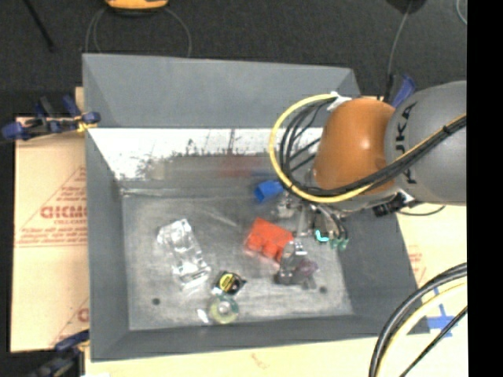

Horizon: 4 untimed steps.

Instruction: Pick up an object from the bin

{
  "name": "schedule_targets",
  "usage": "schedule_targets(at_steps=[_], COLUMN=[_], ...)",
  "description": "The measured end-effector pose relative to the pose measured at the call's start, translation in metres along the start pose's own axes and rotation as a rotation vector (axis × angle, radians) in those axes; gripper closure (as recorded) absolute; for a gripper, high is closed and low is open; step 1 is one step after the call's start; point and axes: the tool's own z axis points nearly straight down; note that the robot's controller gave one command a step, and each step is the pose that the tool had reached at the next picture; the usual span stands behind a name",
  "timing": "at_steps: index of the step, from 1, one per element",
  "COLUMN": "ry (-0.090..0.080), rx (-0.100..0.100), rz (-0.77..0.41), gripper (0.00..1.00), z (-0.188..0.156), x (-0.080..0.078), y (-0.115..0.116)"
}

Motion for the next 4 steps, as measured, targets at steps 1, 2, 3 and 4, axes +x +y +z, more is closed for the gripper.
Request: schedule_targets(at_steps=[1, 2, 3, 4], ry=[-0.010, -0.011, -0.012, -0.014], rx=[-0.003, -0.002, 0.000, 0.000], rz=[0.223, 0.218, 0.215, 0.213], gripper=[0.00, 0.00, 0.00, 0.00], z=[0.0709, 0.0689, 0.0676, 0.0668], x=[-0.0180, -0.0200, -0.0215, -0.0231], y=[-0.0148, -0.0149, -0.0155, -0.0164])
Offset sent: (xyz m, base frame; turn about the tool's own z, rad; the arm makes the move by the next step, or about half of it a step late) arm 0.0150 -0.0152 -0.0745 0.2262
